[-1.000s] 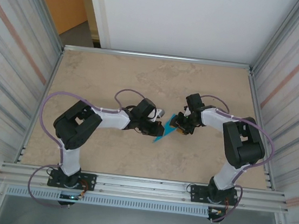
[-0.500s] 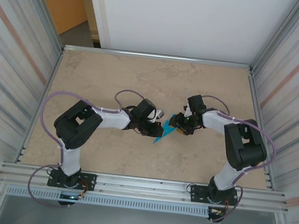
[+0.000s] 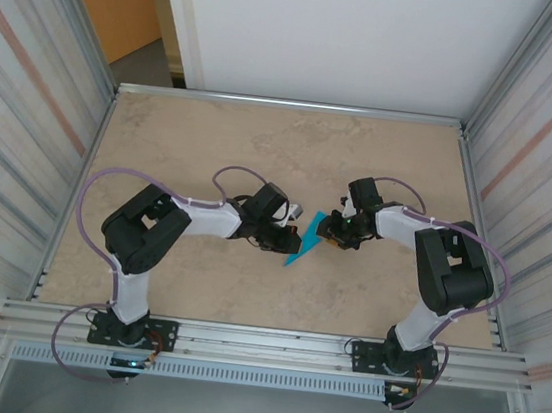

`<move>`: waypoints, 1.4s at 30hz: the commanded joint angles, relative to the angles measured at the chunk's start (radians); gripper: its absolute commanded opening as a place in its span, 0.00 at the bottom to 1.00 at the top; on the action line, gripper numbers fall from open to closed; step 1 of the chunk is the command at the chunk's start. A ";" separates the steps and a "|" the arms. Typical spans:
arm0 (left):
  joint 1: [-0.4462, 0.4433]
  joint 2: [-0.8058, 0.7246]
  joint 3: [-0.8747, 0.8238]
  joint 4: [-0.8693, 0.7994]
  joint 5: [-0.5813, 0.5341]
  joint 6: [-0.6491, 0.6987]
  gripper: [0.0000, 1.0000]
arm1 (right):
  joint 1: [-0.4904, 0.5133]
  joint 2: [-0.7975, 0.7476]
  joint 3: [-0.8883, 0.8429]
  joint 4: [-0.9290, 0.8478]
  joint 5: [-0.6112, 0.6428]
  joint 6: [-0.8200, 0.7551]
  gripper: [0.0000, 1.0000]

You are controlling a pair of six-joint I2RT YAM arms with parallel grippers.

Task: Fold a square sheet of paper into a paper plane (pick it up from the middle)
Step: Fold the wing for the fifth time at the center of the table.

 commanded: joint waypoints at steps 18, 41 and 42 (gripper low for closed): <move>-0.004 0.021 0.024 -0.072 0.009 0.043 0.09 | 0.025 0.170 -0.018 0.040 0.088 -0.010 0.37; -0.047 -0.042 0.012 -0.137 -0.060 0.045 0.09 | 0.034 0.209 0.008 0.009 0.108 -0.010 0.36; -0.046 -0.038 0.012 -0.139 -0.059 0.043 0.08 | 0.034 0.210 0.009 0.008 0.109 -0.010 0.36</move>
